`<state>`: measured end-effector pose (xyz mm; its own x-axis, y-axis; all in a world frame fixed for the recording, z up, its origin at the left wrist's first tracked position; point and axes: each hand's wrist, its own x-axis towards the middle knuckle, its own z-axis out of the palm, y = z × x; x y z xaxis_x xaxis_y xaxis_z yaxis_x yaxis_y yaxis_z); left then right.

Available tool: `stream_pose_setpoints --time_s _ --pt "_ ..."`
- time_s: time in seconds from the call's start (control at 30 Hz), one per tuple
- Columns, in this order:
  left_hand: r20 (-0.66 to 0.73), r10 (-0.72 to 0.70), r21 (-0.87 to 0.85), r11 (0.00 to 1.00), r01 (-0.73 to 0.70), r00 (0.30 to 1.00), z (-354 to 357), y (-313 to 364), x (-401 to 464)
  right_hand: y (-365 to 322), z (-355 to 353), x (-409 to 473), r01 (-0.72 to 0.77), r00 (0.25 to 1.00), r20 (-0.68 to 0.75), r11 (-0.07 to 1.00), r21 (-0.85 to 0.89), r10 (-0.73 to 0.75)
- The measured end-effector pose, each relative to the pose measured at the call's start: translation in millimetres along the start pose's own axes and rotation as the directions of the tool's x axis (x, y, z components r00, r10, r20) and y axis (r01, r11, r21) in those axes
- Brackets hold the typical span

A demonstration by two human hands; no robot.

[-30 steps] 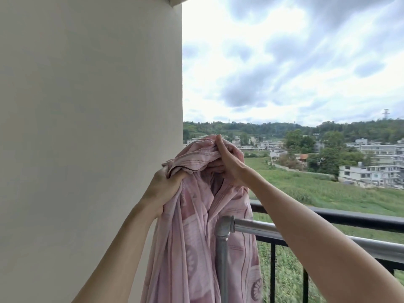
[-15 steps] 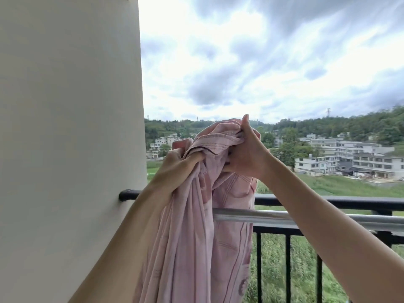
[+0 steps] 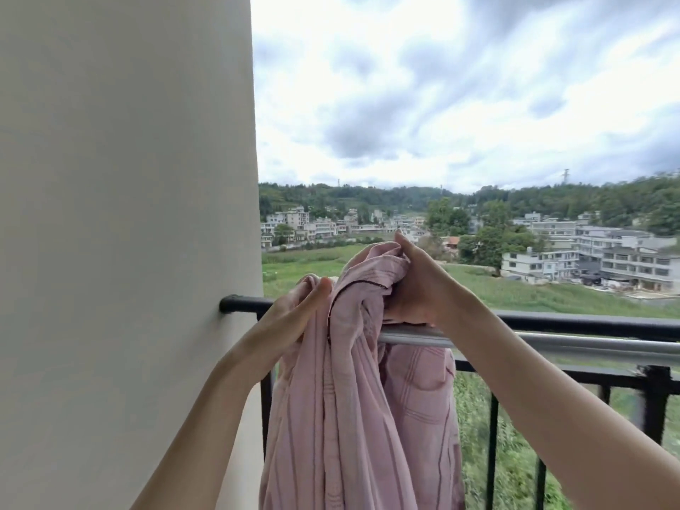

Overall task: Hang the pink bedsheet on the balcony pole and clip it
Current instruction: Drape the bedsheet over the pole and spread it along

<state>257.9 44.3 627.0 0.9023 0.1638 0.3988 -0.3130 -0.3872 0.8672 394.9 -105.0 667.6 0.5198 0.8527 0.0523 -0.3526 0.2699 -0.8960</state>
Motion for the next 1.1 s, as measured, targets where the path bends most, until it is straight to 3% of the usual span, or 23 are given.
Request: stream_pose_setpoints --time_s 0.17,0.33,0.47,0.67,0.8,0.87,0.97,1.03,1.1 --pt "0.04 -0.04 -0.231 0.972 0.048 0.998 -17 -17 -8 14 14 -1 0.058 0.998 -0.007 0.998 0.003 -0.057" --pt "0.081 -0.017 -0.237 0.971 0.036 0.997 -37 -24 -10 14 26 0 0.183 0.982 -0.026 0.979 -0.085 -0.186" --pt "0.096 0.033 -0.24 0.971 -0.009 0.995 -49 -13 -2 5 36 13 0.327 0.934 -0.146 0.945 -0.019 -0.326" --pt "0.102 0.094 -0.412 0.91 -0.044 0.99 -46 7 12 -15 40 5 0.549 0.828 -0.125 0.836 -0.02 -0.547" --pt "0.039 0.053 -0.515 0.857 -0.025 0.998 -33 16 15 -22 6 0 0.528 0.815 -0.186 0.836 -0.152 -0.549" --pt "0.037 0.042 -0.524 0.852 -0.016 0.998 -22 29 22 -30 -5 -14 0.532 0.819 -0.134 0.826 -0.187 -0.558" --pt "0.098 0.043 -0.426 0.905 0.003 0.994 1 48 38 -46 -24 -34 0.534 0.758 -0.259 0.797 -0.283 -0.599" --pt "0.138 0.029 -0.216 0.976 0.002 0.99 20 52 45 -48 -36 -46 0.498 0.722 -0.344 0.796 -0.344 -0.601" --pt "0.111 0.028 0.159 0.986 -0.045 0.993 31 46 48 -40 -50 -55 0.348 0.86 -0.257 0.875 -0.336 -0.441"
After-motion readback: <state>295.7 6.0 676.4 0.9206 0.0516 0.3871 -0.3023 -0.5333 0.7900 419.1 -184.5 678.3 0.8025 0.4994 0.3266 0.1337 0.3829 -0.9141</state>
